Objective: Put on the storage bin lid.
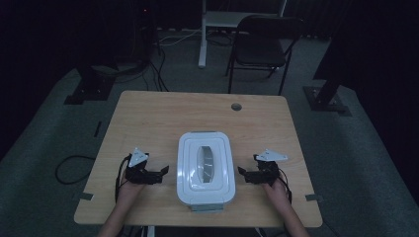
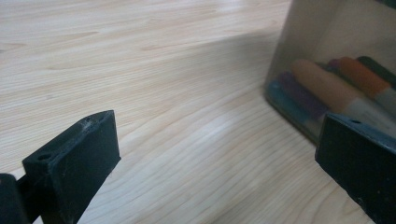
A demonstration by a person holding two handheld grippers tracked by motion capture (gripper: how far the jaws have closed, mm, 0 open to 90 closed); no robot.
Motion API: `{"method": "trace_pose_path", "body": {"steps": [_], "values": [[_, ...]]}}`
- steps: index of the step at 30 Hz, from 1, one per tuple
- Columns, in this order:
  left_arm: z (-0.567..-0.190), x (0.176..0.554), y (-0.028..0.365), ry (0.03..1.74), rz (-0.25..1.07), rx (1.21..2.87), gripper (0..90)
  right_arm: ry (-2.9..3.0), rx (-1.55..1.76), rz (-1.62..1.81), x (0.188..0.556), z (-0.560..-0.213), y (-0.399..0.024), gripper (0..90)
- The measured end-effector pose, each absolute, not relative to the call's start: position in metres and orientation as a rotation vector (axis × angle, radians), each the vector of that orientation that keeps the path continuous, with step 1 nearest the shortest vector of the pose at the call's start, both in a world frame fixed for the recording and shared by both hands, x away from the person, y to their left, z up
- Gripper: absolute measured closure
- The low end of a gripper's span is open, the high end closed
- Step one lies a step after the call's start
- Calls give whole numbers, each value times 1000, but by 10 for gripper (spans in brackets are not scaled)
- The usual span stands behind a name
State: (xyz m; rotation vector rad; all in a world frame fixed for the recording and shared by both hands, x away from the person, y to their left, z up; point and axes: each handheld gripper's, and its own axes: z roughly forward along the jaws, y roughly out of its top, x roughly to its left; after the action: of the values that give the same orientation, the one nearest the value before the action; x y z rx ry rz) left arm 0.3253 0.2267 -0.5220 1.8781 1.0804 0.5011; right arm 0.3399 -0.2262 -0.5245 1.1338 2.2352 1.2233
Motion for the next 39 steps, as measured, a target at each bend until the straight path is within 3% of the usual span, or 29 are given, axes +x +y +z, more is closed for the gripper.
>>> {"method": "trace_pose_path", "body": {"steps": [14,39], "values": [[-520,315,269,1171,542,1817,5,2112,1243,1164,334,-523,-262,127],[-524,287,326,1478,623,1751,4,1906,1466,1038,311,-526,-321,127]]}}
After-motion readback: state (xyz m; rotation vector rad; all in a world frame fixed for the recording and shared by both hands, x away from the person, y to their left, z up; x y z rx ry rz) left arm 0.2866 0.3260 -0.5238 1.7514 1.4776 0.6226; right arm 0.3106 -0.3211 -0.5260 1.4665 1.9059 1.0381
